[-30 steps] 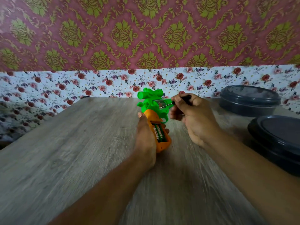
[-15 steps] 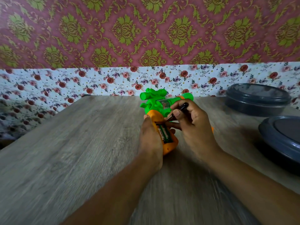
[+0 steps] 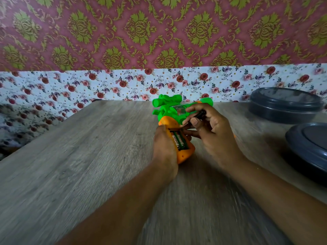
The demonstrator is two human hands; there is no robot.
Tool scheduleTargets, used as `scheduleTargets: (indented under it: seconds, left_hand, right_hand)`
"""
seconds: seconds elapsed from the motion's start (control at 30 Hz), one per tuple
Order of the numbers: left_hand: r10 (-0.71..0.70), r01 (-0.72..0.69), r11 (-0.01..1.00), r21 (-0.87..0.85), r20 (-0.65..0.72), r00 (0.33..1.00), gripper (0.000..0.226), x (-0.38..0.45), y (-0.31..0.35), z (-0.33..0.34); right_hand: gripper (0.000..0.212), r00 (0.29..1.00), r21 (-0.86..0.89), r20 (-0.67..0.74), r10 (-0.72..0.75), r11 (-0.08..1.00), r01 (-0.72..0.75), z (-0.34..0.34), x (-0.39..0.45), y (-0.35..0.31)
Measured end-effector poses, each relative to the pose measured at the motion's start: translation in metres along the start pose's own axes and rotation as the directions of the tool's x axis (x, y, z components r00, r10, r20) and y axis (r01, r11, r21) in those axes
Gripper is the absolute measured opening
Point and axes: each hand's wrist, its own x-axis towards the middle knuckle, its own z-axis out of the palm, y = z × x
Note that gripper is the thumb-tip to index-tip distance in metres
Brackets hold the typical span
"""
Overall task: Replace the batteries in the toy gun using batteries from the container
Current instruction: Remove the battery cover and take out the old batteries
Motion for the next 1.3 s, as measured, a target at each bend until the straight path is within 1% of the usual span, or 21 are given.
scheduleTargets:
  seconds: [0.13,0.23,0.33,0.47,0.53,0.67,0.77,0.83,0.93,1.0,1.03,1.17,1.3]
  left_hand:
    - [-0.015,0.015,1.0,-0.012,-0.019,1.0,0.043,-0.001,0.0,0.0]
    - [-0.026,0.026,0.999,-0.031,0.001,1.0,0.044,-0.001,0.0,-0.001]
    - [-0.015,0.016,0.999,-0.035,0.017,1.0,0.04,0.0,0.0,-0.001]
    - [-0.001,0.002,1.0,-0.026,0.047,0.999,0.029,-0.002,0.001,0.0]
    - [0.005,-0.005,1.0,-0.023,0.039,0.999,0.027,-0.001,0.001,-0.001]
    - [0.006,-0.006,1.0,0.004,0.025,1.0,0.03,-0.001,0.0,-0.001]
    - [0.015,-0.017,0.999,0.039,0.034,0.999,0.032,-0.001,0.0,-0.001]
    - [0.025,-0.029,0.997,0.077,0.049,0.998,0.036,-0.001,-0.001,-0.002]
    - [0.077,-0.082,0.984,0.161,0.038,0.996,0.037,0.001,-0.005,-0.002]
    - [0.122,-0.129,0.969,0.209,0.048,0.991,0.039,0.001,-0.009,-0.001]
    - [0.142,-0.15,0.963,0.224,0.052,0.988,0.039,0.0,-0.01,0.0]
    - [0.239,-0.248,0.923,0.295,0.067,0.969,0.032,-0.002,-0.01,0.003]
    - [0.255,-0.265,0.915,0.305,0.073,0.964,0.029,-0.006,-0.009,0.003]
  right_hand:
    - [0.026,1.0,0.034,0.011,0.028,0.999,-0.028,0.0,0.001,0.0]
    - [0.025,1.0,0.005,0.017,0.022,1.0,-0.022,-0.001,0.0,0.001]
    - [0.018,1.0,-0.06,0.019,-0.015,0.998,0.016,0.0,-0.001,0.002]
    - [0.006,0.995,-0.211,0.039,-0.092,0.973,0.098,0.002,-0.003,-0.001]
    - [0.006,0.992,-0.248,0.04,-0.117,0.961,0.124,0.004,-0.004,-0.001]
    - [0.009,0.986,-0.298,0.013,-0.163,0.941,0.16,0.005,-0.007,-0.001]
    - [0.01,0.969,-0.394,0.012,-0.245,0.89,0.23,0.008,-0.008,-0.002]
    - [0.01,0.961,-0.45,0.022,-0.274,0.856,0.254,0.01,-0.008,-0.004]
    - [0.008,0.975,-0.446,-0.031,-0.219,0.876,0.182,0.009,-0.004,-0.005]
    - [0.007,0.99,-0.397,-0.067,-0.126,0.914,0.089,0.005,0.0,-0.005]
    - [0.01,0.994,-0.358,-0.077,-0.081,0.932,0.048,0.003,0.003,-0.005]
    - [0.016,0.997,-0.294,-0.076,0.011,0.955,-0.033,-0.001,0.011,-0.008]
    - [0.021,0.995,-0.243,-0.06,0.083,0.965,-0.096,-0.002,0.014,-0.012]
